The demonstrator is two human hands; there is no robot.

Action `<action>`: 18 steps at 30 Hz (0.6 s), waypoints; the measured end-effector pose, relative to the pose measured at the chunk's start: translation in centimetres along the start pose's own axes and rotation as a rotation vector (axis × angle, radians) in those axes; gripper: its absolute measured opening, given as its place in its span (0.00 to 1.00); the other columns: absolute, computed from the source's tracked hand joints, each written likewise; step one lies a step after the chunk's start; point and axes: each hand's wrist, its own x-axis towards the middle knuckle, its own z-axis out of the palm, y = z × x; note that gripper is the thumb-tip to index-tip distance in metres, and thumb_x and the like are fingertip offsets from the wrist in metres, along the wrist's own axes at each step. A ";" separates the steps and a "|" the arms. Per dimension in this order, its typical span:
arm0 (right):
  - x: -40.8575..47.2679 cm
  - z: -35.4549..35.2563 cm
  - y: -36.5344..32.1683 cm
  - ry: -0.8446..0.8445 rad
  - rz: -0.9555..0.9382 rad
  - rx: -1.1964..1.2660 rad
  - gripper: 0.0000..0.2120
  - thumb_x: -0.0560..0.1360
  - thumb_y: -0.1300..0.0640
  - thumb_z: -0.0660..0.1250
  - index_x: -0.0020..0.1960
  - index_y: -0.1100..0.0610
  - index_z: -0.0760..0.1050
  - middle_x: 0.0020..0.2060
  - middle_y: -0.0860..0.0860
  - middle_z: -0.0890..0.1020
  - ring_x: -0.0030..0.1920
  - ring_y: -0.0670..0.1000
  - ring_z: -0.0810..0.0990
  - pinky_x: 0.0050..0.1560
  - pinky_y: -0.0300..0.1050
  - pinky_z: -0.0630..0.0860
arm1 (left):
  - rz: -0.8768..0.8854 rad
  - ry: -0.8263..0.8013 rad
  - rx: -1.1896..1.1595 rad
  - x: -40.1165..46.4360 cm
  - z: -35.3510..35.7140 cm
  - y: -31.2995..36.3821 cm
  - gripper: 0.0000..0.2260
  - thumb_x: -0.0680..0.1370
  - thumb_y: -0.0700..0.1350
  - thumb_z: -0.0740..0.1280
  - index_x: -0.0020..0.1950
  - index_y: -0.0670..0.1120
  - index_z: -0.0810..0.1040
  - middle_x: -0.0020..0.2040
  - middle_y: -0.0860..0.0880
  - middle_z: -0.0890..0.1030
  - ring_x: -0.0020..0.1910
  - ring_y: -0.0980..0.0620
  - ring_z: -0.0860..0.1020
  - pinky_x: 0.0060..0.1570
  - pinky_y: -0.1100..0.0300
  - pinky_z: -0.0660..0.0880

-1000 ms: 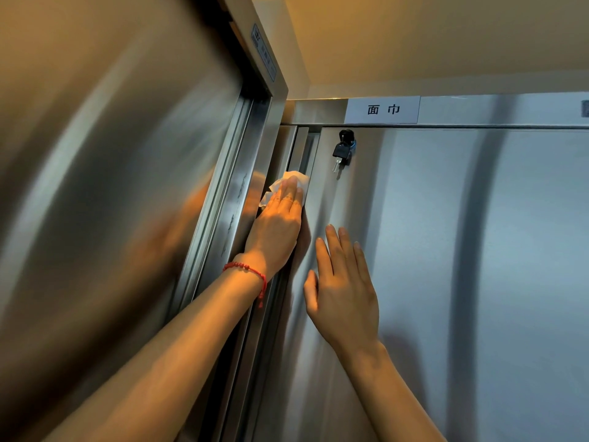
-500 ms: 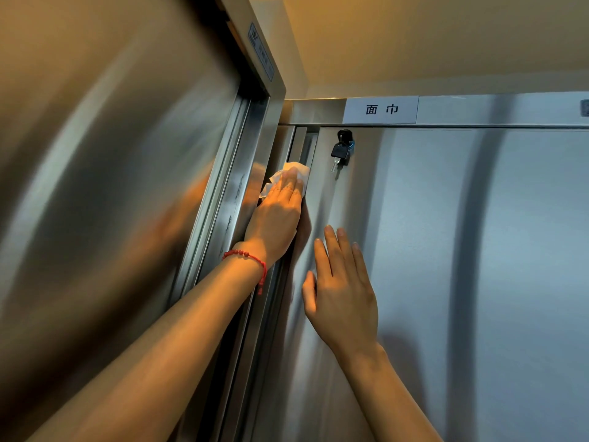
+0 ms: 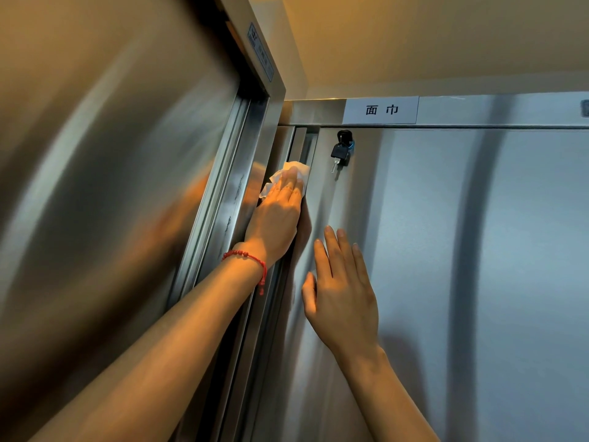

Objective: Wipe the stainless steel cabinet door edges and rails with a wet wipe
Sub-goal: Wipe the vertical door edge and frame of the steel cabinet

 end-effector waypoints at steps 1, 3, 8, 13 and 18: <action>0.0 0.0 0.0 -0.001 -0.001 0.001 0.22 0.73 0.55 0.62 0.65 0.63 0.74 0.66 0.60 0.73 0.68 0.59 0.69 0.68 0.57 0.61 | 0.005 0.002 0.001 -0.2 0.1 0.0 0.24 0.80 0.32 0.49 0.75 0.37 0.45 0.76 0.40 0.46 0.75 0.48 0.44 0.69 0.62 0.36; 0.0 -0.1 0.0 -0.003 -0.003 0.004 0.22 0.73 0.55 0.62 0.65 0.63 0.74 0.66 0.61 0.73 0.68 0.60 0.69 0.68 0.57 0.61 | 0.003 0.005 -0.006 -0.6 0.2 0.1 0.24 0.80 0.32 0.48 0.75 0.37 0.44 0.76 0.40 0.46 0.75 0.48 0.44 0.69 0.63 0.36; 0.0 -0.1 0.0 -0.009 0.004 0.002 0.22 0.73 0.55 0.62 0.65 0.63 0.74 0.65 0.60 0.73 0.68 0.60 0.69 0.68 0.57 0.61 | -0.004 0.004 -0.016 0.4 -0.1 0.0 0.24 0.80 0.32 0.49 0.75 0.37 0.46 0.76 0.40 0.47 0.76 0.48 0.45 0.72 0.59 0.41; 0.0 0.0 0.0 -0.013 0.006 0.002 0.22 0.73 0.55 0.63 0.65 0.63 0.74 0.66 0.60 0.73 0.68 0.59 0.69 0.69 0.56 0.60 | -0.015 0.004 -0.040 1.5 -0.4 -0.2 0.25 0.79 0.31 0.50 0.75 0.37 0.47 0.76 0.40 0.48 0.76 0.47 0.47 0.71 0.59 0.42; 0.0 -0.1 0.0 -0.008 0.002 0.014 0.22 0.72 0.57 0.67 0.65 0.63 0.74 0.65 0.61 0.73 0.68 0.60 0.69 0.68 0.57 0.61 | 0.011 0.034 -0.056 0.4 0.0 -0.1 0.23 0.80 0.32 0.50 0.75 0.36 0.50 0.76 0.39 0.49 0.76 0.48 0.47 0.71 0.61 0.42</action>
